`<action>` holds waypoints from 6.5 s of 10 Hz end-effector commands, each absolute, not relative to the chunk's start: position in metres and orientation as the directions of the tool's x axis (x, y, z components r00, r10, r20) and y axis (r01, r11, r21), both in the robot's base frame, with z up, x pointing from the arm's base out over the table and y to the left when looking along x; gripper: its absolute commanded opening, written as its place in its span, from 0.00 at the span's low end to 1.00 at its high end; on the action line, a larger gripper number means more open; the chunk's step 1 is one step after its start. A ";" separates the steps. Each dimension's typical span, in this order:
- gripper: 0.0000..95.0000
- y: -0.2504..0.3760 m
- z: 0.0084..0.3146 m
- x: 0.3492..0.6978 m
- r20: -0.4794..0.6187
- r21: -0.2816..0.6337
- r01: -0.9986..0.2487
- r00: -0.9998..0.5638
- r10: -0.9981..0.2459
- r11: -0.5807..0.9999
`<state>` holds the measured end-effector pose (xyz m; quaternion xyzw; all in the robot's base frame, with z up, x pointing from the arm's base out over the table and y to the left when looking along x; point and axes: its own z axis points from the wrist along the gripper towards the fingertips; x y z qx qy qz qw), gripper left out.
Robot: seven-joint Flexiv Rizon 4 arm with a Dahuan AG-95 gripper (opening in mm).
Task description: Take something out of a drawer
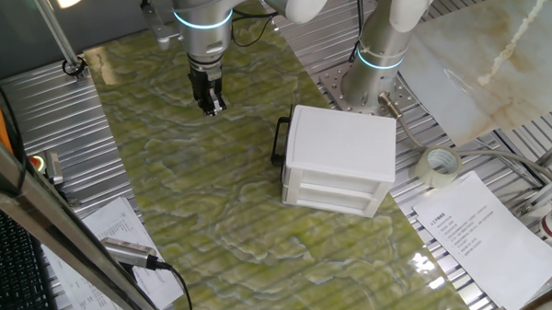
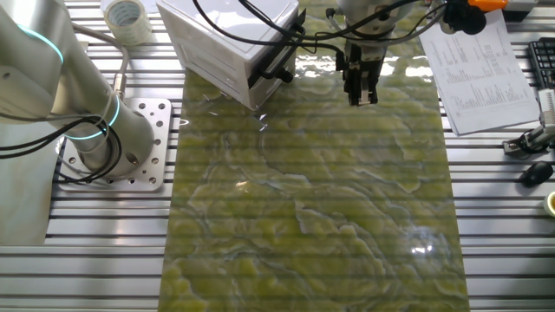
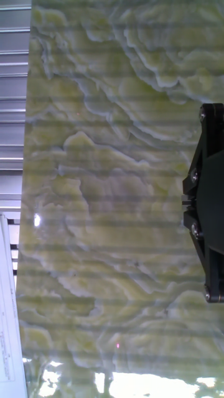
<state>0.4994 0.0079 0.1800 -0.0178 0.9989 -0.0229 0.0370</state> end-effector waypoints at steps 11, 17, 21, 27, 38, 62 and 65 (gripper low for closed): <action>0.00 0.008 0.180 0.499 -0.072 -0.049 -0.050 -0.996 -0.054 0.998; 0.00 0.008 0.180 0.499 -0.074 -0.049 -0.074 -0.994 -0.078 0.996; 0.00 0.009 0.178 0.498 -0.070 -0.050 -0.103 -0.992 -0.107 0.993; 0.20 0.034 0.184 0.484 -0.072 -0.025 -0.324 -0.943 -0.325 0.946; 0.00 0.057 0.187 0.456 -0.014 0.065 -0.380 -0.925 -0.380 0.923; 0.00 0.056 0.187 0.455 0.047 0.071 -0.314 -0.947 -0.318 0.947; 0.00 0.056 0.187 0.455 0.043 0.071 -0.351 -0.934 -0.355 0.934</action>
